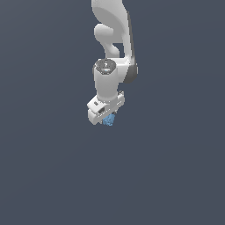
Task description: Pick up the object and move it to a goal position.
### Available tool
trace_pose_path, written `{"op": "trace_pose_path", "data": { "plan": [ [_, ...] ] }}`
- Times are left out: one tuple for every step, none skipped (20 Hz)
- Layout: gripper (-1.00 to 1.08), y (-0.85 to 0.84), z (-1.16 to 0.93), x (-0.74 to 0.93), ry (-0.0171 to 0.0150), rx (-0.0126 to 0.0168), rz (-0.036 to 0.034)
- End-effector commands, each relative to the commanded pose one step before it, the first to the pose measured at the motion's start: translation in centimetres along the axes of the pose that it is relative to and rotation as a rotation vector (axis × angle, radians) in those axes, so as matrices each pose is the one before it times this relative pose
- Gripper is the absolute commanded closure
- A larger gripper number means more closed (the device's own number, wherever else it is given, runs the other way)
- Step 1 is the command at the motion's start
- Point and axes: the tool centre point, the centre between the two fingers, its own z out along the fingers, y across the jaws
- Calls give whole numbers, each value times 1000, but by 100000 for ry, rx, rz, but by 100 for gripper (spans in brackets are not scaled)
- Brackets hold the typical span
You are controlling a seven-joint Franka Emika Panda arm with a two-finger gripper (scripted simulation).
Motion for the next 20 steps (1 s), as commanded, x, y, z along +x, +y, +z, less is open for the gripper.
{"op": "trace_pose_path", "data": {
  "plan": [
    [-92,-313,418,-415,58,-65,-6872],
    [-92,-138,163,-155,21,-19,-2682],
    [-92,-144,162,-151,23,-18,-2684],
    [-92,-150,160,-146,25,-18,-2686],
    [-92,-156,159,-142,26,-17,-2688],
    [-92,-161,157,-137,28,-17,-2690],
    [-92,-167,156,-132,30,-17,-2692],
    [-92,-172,155,-127,32,-17,-2693],
    [-92,-177,153,-122,34,-17,-2695],
    [-92,-182,152,-117,35,-17,-2696],
    [-92,-187,150,-111,37,-17,-2697],
    [-92,-188,146,-103,39,-17,-2654],
    [-92,-184,138,-93,39,-17,-2536],
    [-92,-177,130,-83,38,-17,-2399],
    [-92,-170,121,-73,37,-16,-2264],
    [-92,-162,113,-65,36,-16,-2127],
    [-92,-154,105,-57,35,-15,-1991],
    [-92,-145,97,-50,34,-14,-1854],
    [-92,-136,89,-43,32,-14,-1718],
    [-92,-126,81,-37,30,-13,-1580]
  ]
}}
